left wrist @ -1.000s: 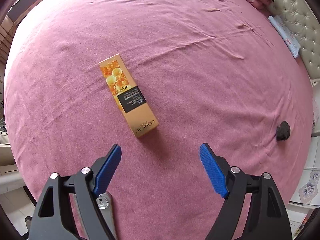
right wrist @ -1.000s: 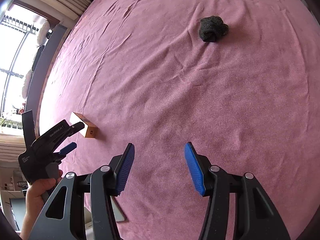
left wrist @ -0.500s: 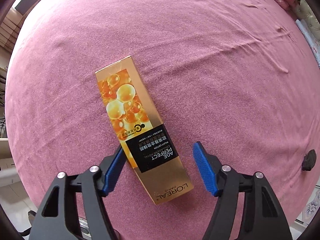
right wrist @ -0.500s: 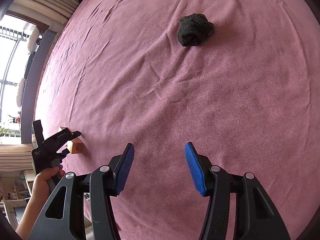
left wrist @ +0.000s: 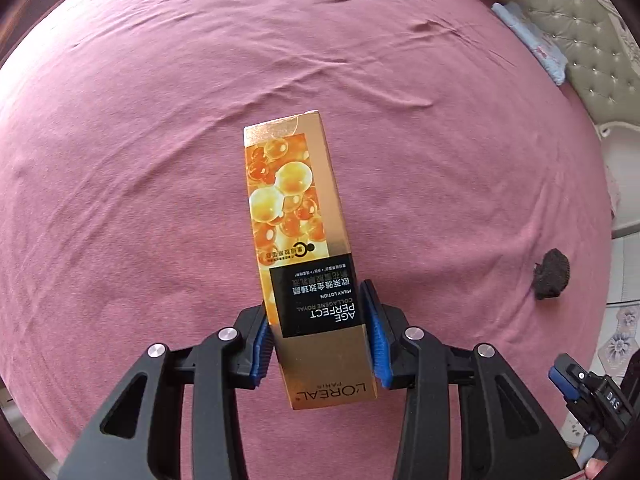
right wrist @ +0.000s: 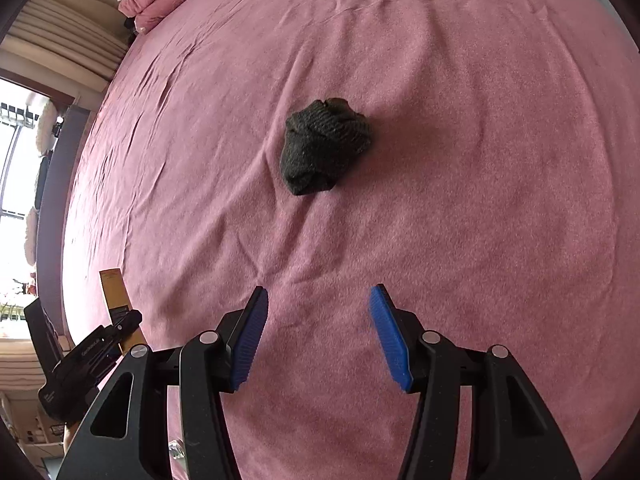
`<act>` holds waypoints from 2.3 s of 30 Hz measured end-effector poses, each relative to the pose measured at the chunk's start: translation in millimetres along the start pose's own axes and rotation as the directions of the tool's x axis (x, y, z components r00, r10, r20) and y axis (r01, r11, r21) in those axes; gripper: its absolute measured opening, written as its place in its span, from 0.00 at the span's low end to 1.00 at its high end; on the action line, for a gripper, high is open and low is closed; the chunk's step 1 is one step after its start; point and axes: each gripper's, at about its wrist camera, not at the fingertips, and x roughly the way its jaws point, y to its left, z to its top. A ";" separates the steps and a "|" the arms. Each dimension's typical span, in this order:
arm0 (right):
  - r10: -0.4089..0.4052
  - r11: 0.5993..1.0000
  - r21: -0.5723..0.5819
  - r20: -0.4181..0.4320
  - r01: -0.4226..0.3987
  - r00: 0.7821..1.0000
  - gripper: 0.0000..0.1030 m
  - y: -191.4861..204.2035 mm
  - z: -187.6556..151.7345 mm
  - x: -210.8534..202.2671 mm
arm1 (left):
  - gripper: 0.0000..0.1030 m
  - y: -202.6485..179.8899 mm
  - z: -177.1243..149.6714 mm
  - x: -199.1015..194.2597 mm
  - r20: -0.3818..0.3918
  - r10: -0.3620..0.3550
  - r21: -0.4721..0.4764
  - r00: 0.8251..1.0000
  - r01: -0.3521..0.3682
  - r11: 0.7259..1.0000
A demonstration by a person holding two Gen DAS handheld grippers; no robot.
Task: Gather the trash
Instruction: 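Grasp the gold L'Oréal box with the left tool while the right tool grasps the dark grey sock, then carry the gold box and dark sock over the yellow bin with both tools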
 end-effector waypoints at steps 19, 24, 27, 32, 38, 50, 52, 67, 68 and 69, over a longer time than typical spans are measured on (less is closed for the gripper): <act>-0.036 0.997 0.068 -0.037 0.039 0.999 0.52 -7.6 86.6 58.6 | 0.39 -147.5 5.4 29.5 -0.110 -0.152 0.226 0.982 0.174 0.959; -0.012 1.000 0.028 -0.053 0.014 0.999 0.23 -12.1 74.4 58.5 | 0.39 -164.1 -6.3 38.3 -0.139 -0.137 0.272 0.981 0.171 0.947; 0.019 0.999 0.034 -0.047 -0.017 0.999 0.19 -20.2 57.4 48.0 | 0.39 -169.8 -19.3 42.6 -0.160 -0.138 0.282 0.977 0.180 0.942; 0.073 0.995 0.067 -0.053 -0.069 0.996 0.18 -44.9 16.5 23.4 | 0.39 -177.5 -53.1 42.4 -0.199 -0.132 0.332 0.971 0.194 0.923; 0.048 0.997 0.061 -0.059 -0.044 0.997 0.18 -78.0 -42.3 -20.0 | 0.39 -181.5 -102.7 23.8 -0.253 -0.132 0.399 0.958 0.228 0.888; 0.056 0.972 0.233 -0.065 -0.039 0.996 0.18 -149.0 -172.7 -111.9 | 0.39 -200.8 -250.1 -26.7 -0.387 -0.074 0.593 0.919 0.310 0.743; 0.061 0.965 0.257 -0.041 -0.048 0.997 0.18 -157.2 -188.4 -128.4 | 0.39 -203.0 -275.5 -34.3 -0.401 -0.063 0.612 0.914 0.319 0.724; 0.054 0.928 0.364 0.068 -0.076 0.996 0.18 -241.4 -303.5 -211.6 | 0.39 -257.1 -462.0 -76.0 -0.460 -0.027 0.727 0.887 0.394 0.562; 0.053 0.925 0.372 0.074 -0.077 0.996 0.18 -252.1 -312.1 -219.2 | 0.39 -254.3 -467.9 -79.1 -0.463 -0.024 0.732 0.886 0.397 0.553; 0.054 0.921 0.381 0.081 -0.081 0.995 0.18 -261.0 -319.0 -224.6 | 0.39 -254.1 -474.9 -82.3 -0.465 -0.022 0.738 0.885 0.401 0.543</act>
